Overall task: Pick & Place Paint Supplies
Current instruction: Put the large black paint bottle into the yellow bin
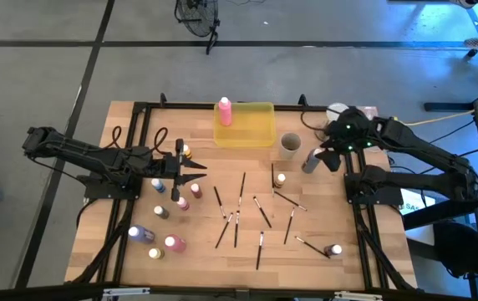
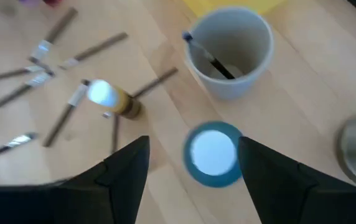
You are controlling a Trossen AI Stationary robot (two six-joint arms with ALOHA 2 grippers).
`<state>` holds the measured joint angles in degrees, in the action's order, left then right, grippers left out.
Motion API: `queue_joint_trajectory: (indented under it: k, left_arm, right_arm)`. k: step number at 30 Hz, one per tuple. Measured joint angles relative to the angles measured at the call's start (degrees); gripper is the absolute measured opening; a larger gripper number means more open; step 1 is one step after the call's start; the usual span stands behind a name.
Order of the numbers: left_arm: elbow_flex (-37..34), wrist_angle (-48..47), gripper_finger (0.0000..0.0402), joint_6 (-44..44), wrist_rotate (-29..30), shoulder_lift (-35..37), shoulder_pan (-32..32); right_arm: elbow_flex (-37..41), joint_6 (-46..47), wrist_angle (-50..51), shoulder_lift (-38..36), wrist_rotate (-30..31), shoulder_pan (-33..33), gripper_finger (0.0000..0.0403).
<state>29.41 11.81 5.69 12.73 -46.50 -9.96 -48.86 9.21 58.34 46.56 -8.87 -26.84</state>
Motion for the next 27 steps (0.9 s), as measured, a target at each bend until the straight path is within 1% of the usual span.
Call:
queue_joint_trajectory:
  k: [2,7,12,20,23,27]
  left_arm:
    - [0.0,0.0,0.0086,0.0,0.0,0.0,0.0]
    - [0.0,0.0,0.0086,0.0,0.0,0.0,0.0]
    - [0.0,0.0,0.0086,0.0,0.0,0.0,0.0]
    - [0.0,0.0,0.0086,0.0,0.0,0.0,0.0]
    - [0.0,-0.1,0.0086,0.0,0.0,0.0,0.0]
    - [0.0,-0.1,0.0086,-0.5,0.0,0.0,0.0]
  right_arm:
    - [0.0,0.0,0.9,1.3,1.6,0.5,0.0245]
    - [0.0,0.6,0.8,4.1,1.4,1.3,0.0245]
    - [0.0,0.9,0.8,6.6,3.7,1.6,0.0245]
    - [0.0,2.6,0.8,10.0,4.1,1.6,0.0243]
    - [0.0,2.6,0.6,10.5,4.5,1.6,0.0233]
    - [0.0,2.9,0.7,10.5,4.6,1.6,0.0208]
